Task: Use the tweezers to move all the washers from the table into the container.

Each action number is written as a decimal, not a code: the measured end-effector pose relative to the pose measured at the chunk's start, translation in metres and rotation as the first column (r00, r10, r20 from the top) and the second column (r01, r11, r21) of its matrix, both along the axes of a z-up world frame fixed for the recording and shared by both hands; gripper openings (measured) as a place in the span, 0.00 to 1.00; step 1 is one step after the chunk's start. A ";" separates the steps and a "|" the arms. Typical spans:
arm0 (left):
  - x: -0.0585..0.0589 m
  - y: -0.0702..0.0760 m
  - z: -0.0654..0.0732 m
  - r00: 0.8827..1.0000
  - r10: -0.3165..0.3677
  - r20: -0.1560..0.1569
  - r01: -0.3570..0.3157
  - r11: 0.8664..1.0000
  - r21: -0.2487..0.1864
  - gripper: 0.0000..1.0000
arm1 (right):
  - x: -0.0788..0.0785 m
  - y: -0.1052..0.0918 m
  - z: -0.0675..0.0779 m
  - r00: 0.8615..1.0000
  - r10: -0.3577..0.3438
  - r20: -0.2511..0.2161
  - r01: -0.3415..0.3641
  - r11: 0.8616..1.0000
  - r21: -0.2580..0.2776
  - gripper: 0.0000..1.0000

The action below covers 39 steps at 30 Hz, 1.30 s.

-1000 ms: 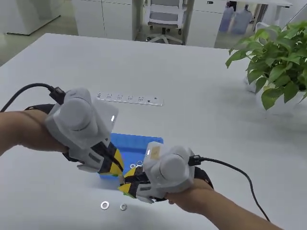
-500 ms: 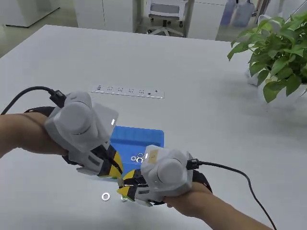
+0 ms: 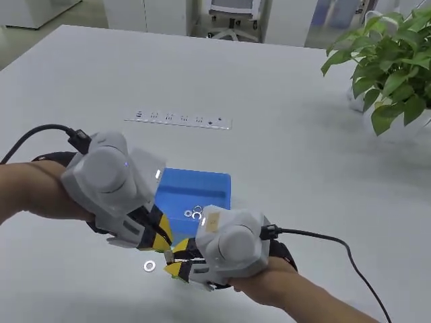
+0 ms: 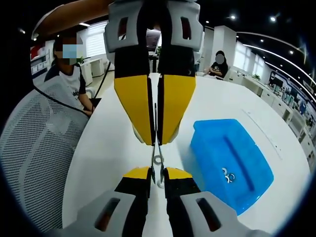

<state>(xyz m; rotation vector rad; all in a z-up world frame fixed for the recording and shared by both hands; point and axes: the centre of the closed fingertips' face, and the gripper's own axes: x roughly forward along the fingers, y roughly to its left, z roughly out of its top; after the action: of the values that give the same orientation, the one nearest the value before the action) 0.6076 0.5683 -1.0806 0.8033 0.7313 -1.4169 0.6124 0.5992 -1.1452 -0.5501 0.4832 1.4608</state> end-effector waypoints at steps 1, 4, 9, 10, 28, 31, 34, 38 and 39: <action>0.000 0.000 -0.001 1.000 0.000 0.000 0.000 1.000 0.000 0.06 | 0.000 0.000 -0.001 1.000 0.000 0.002 0.000 1.000 -0.002 0.12; -0.001 0.000 -0.003 1.000 0.002 -0.001 -0.002 1.000 0.001 0.06 | -0.001 0.000 -0.002 1.000 0.002 0.004 -0.002 1.000 -0.004 0.12; -0.001 0.000 -0.004 1.000 0.006 0.000 -0.006 1.000 -0.005 0.06 | -0.001 0.000 -0.003 1.000 0.000 0.005 0.000 1.000 -0.002 0.13; 0.000 0.000 -0.004 1.000 0.007 0.000 -0.007 1.000 -0.005 0.06 | -0.001 0.000 -0.002 1.000 -0.001 0.005 0.001 1.000 -0.001 0.13; 0.004 -0.003 -0.006 1.000 0.014 0.001 -0.013 1.000 -0.018 0.06 | 0.000 -0.003 -0.006 1.000 -0.009 -0.003 0.009 1.000 -0.007 0.14; 0.005 -0.003 -0.006 1.000 0.013 -0.002 -0.013 1.000 -0.022 0.06 | 0.001 -0.003 -0.006 1.000 -0.010 -0.001 0.010 1.000 -0.010 0.13; 0.006 -0.003 -0.006 1.000 0.015 -0.005 -0.015 1.000 -0.025 0.06 | 0.003 -0.004 -0.007 1.000 -0.012 -0.004 0.012 1.000 -0.012 0.11; 0.006 -0.003 -0.005 1.000 0.017 -0.009 -0.018 0.999 -0.028 0.06 | 0.002 -0.004 -0.007 1.000 -0.012 -0.009 0.012 1.000 -0.011 0.11; 0.006 -0.003 -0.005 1.000 0.017 -0.008 -0.017 0.999 -0.029 0.06 | 0.002 -0.004 -0.007 1.000 -0.014 -0.011 0.014 1.000 -0.010 0.11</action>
<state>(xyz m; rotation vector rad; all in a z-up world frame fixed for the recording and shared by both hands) 0.6139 0.5650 -1.0860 0.7675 0.7208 -1.4129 0.6149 0.5955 -1.1519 -0.5454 0.5019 1.4495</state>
